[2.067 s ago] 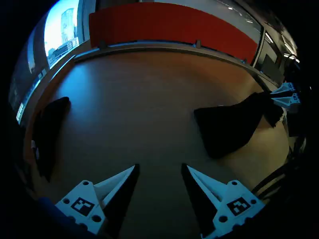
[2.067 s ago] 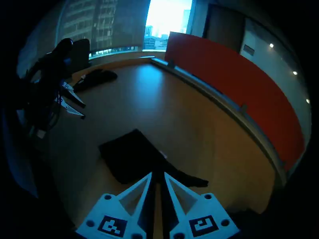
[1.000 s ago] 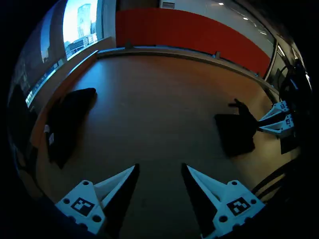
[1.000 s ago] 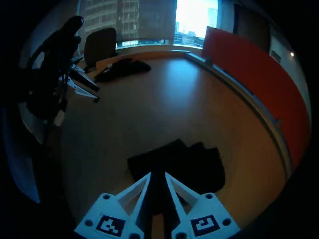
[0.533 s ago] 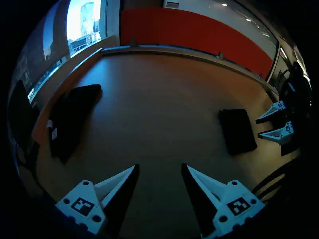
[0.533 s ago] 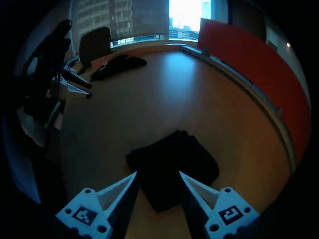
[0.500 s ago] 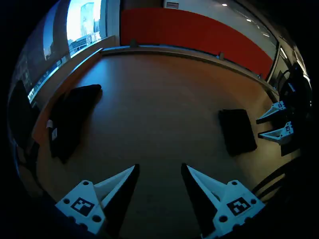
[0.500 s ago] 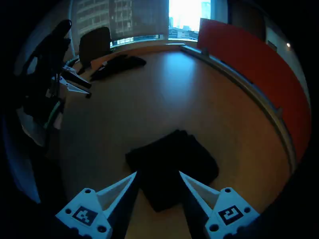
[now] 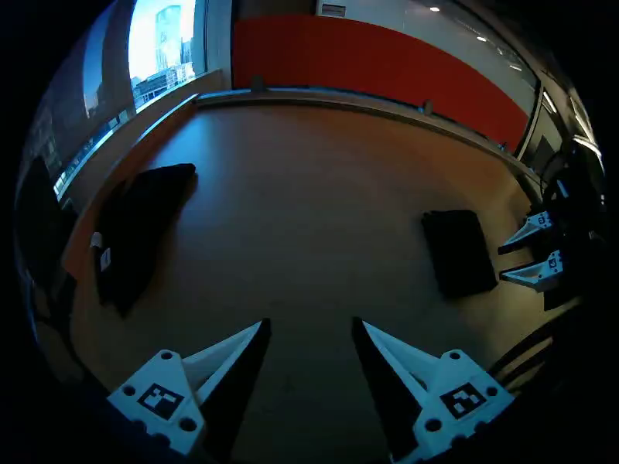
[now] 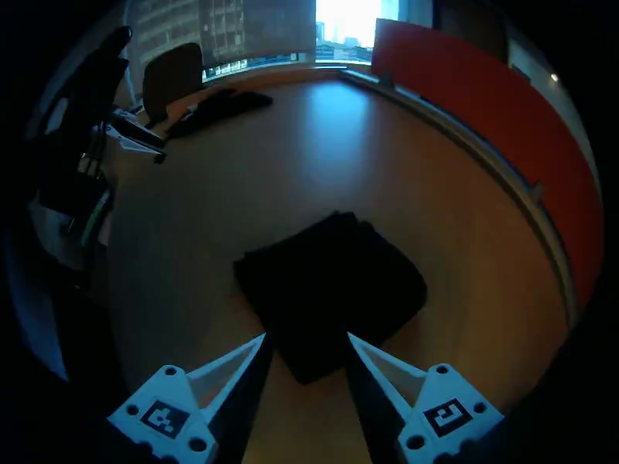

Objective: Fold towel

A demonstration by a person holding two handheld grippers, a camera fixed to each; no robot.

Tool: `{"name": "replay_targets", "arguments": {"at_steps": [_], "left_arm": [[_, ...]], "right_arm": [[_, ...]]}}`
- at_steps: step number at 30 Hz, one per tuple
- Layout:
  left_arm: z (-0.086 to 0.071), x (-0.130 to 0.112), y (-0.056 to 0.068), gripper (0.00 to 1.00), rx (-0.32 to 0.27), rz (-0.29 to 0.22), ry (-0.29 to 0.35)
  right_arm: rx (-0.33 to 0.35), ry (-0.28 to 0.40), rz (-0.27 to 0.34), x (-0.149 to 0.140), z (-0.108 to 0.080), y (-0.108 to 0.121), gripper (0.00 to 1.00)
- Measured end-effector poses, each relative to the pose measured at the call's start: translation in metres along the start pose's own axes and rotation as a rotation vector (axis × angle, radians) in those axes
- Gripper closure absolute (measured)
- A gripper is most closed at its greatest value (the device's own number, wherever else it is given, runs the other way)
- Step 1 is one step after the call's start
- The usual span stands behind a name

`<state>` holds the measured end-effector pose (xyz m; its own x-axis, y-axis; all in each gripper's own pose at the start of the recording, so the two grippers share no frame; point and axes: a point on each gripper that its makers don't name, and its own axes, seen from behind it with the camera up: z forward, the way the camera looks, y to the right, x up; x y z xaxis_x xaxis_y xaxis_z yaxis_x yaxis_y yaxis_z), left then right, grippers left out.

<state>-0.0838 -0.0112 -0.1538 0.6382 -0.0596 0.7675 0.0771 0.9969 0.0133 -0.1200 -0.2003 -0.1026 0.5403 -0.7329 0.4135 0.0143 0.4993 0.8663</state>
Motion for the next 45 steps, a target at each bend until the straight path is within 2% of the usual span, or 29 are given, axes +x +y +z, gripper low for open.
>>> {"name": "replay_targets", "arguments": {"at_steps": [11, 19, 26, 32, 45], "left_arm": [[-0.001, -0.002, 0.003, 0.23, -0.003, 0.002, 0.0], [-0.002, -0.004, 0.003, 0.23, -0.005, 0.002, -0.001], [-0.003, -0.005, 0.002, 0.23, -0.004, 0.001, -0.001], [-0.003, -0.007, 0.001, 0.23, -0.005, -0.003, -0.001], [-0.004, -0.008, 0.001, 0.23, -0.003, -0.002, -0.003]], "right_arm": [[-0.015, -0.057, 0.028, -0.036, 0.004, -0.001, 0.38], [-0.02, -0.073, 0.04, -0.046, 0.005, -0.002, 0.39], [-0.027, -0.091, 0.05, -0.056, 0.009, -0.001, 0.53], [-0.028, -0.099, 0.063, -0.06, 0.014, -0.003, 0.53], [-0.041, -0.085, 0.11, -0.06, 0.021, -0.001, 0.72]]}}
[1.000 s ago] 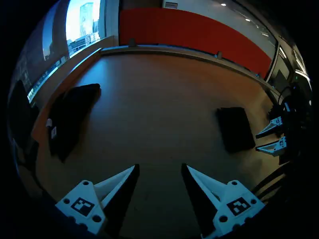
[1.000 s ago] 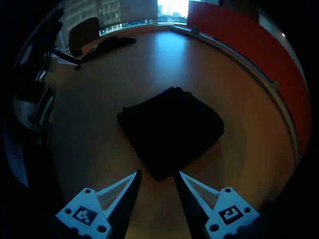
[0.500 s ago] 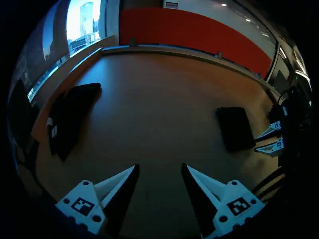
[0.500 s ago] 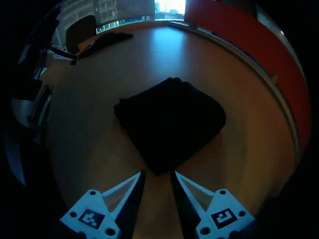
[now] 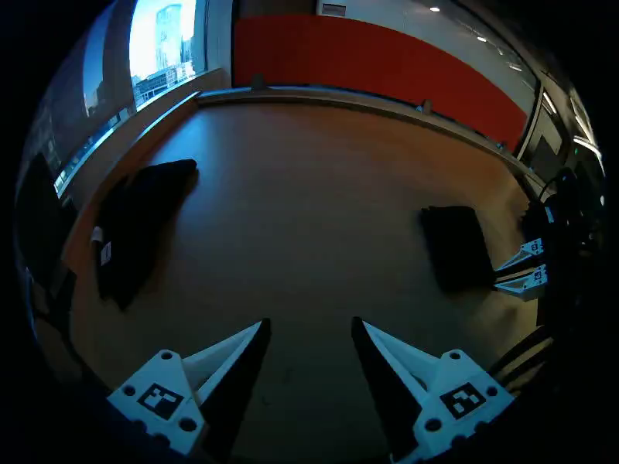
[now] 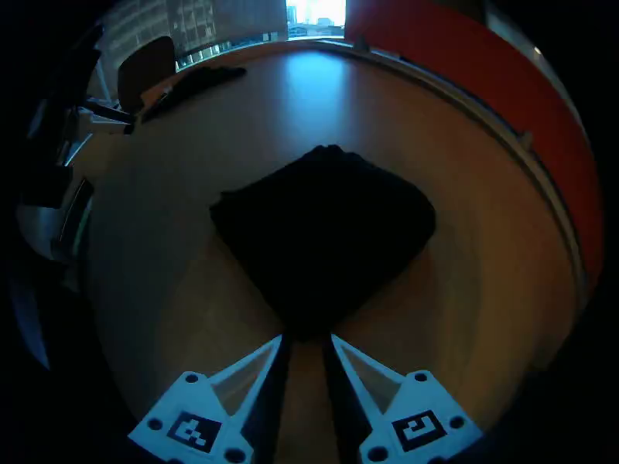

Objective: Fold towel

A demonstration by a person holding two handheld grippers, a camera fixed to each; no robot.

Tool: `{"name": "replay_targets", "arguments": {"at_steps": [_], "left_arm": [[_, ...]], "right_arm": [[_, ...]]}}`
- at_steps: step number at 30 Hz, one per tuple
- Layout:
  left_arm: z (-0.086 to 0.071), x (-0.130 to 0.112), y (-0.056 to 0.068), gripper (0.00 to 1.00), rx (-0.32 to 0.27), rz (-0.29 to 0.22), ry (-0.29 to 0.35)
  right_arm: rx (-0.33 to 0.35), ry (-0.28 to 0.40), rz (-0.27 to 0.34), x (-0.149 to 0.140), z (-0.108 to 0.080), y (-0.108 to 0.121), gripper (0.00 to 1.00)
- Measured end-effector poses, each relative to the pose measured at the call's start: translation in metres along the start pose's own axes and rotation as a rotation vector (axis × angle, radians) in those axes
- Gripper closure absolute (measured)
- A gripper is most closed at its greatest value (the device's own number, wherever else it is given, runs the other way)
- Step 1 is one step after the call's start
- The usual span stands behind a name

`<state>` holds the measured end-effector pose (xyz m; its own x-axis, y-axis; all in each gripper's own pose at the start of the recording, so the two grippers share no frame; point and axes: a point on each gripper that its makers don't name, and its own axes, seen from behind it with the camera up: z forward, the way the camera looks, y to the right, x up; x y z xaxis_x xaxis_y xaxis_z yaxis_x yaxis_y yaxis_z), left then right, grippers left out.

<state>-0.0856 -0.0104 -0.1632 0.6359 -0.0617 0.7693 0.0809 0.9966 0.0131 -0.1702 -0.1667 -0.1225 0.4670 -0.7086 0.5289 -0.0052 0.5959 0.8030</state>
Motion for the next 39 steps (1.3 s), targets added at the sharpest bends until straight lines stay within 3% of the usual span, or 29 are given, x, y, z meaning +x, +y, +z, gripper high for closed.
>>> {"name": "replay_targets", "arguments": {"at_steps": [7, 11, 26, 39], "left_arm": [[0.0, 0.0, 0.0, 0.23, -0.001, 0.002, -0.001], [0.0, -0.001, 0.001, 0.23, -0.002, 0.004, -0.002], [0.001, -0.001, 0.001, 0.24, -0.003, 0.003, -0.001], [0.002, 0.006, 0.002, 0.23, -0.012, 0.005, 0.013]], "right_arm": [[-0.003, 0.004, 0.004, 0.0, -0.002, 0.001, 0.8], [-0.005, 0.01, 0.008, 0.001, -0.002, 0.001, 0.93], [-0.013, 0.044, -0.011, 0.012, -0.01, 0.003, 0.94], [-0.046, 0.131, -0.078, 0.072, -0.04, 0.016, 0.94]]}}
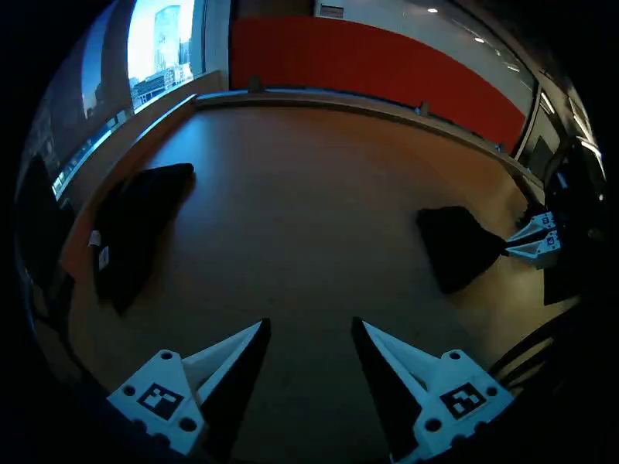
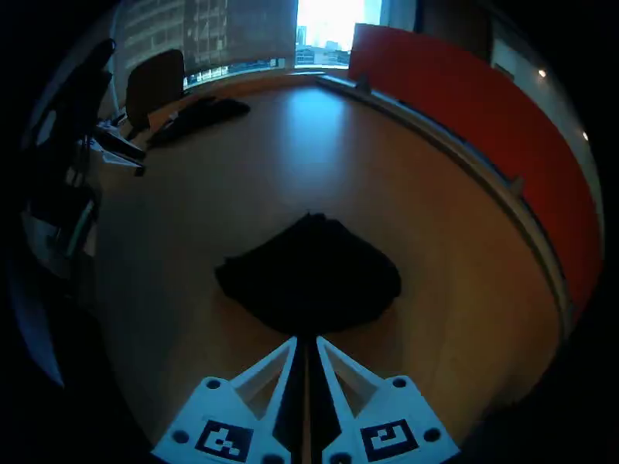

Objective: Fold towel

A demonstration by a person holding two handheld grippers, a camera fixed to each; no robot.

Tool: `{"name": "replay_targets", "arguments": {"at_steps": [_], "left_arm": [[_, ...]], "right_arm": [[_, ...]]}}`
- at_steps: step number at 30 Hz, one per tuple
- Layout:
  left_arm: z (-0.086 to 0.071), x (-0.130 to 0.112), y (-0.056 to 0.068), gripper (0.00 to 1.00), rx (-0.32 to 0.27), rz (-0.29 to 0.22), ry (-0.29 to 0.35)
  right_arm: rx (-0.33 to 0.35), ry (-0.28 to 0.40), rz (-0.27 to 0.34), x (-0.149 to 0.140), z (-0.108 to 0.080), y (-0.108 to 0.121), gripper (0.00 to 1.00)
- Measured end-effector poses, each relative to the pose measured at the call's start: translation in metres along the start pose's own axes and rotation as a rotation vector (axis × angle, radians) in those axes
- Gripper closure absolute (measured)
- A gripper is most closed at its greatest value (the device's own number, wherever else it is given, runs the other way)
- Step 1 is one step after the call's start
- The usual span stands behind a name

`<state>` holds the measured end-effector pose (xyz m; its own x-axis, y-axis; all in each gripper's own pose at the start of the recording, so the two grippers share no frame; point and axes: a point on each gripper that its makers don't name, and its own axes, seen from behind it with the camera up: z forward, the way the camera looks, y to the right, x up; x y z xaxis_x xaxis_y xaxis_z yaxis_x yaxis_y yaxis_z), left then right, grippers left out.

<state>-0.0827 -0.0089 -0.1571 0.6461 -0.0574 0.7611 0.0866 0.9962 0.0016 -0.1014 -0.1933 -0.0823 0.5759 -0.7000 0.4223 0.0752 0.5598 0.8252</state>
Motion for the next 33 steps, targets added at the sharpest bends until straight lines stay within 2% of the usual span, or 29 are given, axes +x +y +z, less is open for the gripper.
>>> {"name": "replay_targets", "arguments": {"at_steps": [11, 20, 26, 33], "left_arm": [[-0.001, 0.012, 0.004, 0.23, -0.009, 0.005, 0.025], [-0.003, 0.021, 0.006, 0.23, -0.014, 0.01, 0.044], [-0.003, 0.025, 0.009, 0.24, -0.02, 0.013, 0.051], [-0.003, 0.028, 0.013, 0.24, -0.027, 0.019, 0.055]], "right_arm": [[-0.029, 0.09, -0.055, 0.064, -0.019, 0.016, 0.94], [-0.055, 0.154, -0.076, 0.104, -0.038, 0.029, 0.94], [-0.073, 0.178, -0.078, 0.117, -0.051, 0.039, 0.94], [-0.094, 0.184, -0.075, 0.119, -0.065, 0.051, 0.94]]}}
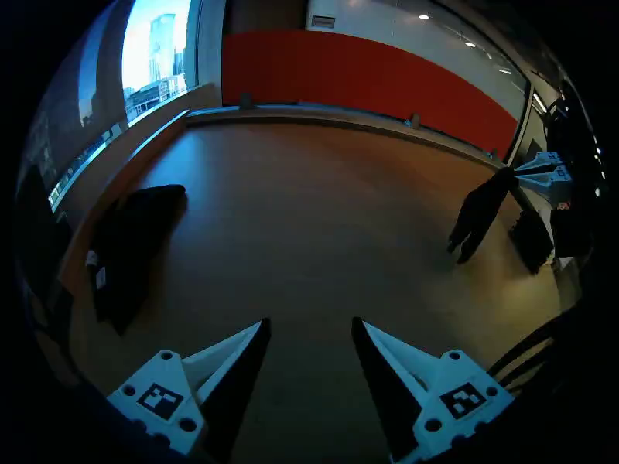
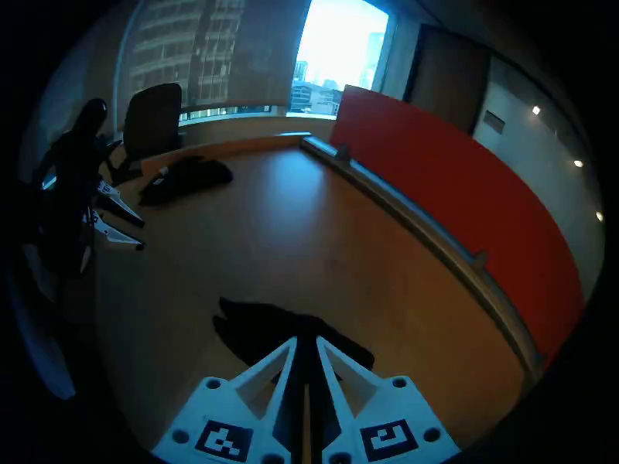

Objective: Fold towel

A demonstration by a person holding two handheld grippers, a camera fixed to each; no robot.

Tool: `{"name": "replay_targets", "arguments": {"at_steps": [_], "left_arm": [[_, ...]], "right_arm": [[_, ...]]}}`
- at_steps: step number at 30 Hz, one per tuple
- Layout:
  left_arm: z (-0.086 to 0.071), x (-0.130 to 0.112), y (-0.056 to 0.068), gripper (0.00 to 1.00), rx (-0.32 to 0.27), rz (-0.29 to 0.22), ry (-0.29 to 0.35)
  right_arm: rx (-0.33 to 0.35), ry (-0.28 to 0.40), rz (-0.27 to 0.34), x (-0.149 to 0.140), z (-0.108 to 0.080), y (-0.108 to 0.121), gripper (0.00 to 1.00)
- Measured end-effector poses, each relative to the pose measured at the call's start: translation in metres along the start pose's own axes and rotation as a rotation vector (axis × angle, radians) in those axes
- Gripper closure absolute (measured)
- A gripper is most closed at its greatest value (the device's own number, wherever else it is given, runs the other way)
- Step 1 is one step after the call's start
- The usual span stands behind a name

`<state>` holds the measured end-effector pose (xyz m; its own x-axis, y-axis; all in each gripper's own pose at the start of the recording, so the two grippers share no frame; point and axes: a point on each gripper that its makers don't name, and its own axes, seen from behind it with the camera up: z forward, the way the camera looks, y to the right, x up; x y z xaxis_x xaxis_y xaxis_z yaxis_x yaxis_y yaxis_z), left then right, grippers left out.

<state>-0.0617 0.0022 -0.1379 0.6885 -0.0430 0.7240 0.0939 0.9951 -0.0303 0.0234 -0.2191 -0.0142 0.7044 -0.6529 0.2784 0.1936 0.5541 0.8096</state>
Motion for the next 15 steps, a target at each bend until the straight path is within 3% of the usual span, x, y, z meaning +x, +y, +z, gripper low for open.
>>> {"name": "replay_targets", "arguments": {"at_steps": [15], "left_arm": [[0.006, 0.008, 0.01, 0.23, -0.014, 0.01, 0.005]], "right_arm": [[-0.056, 0.0, 0.016, -0.009, -0.028, 0.043, 0.94]]}}
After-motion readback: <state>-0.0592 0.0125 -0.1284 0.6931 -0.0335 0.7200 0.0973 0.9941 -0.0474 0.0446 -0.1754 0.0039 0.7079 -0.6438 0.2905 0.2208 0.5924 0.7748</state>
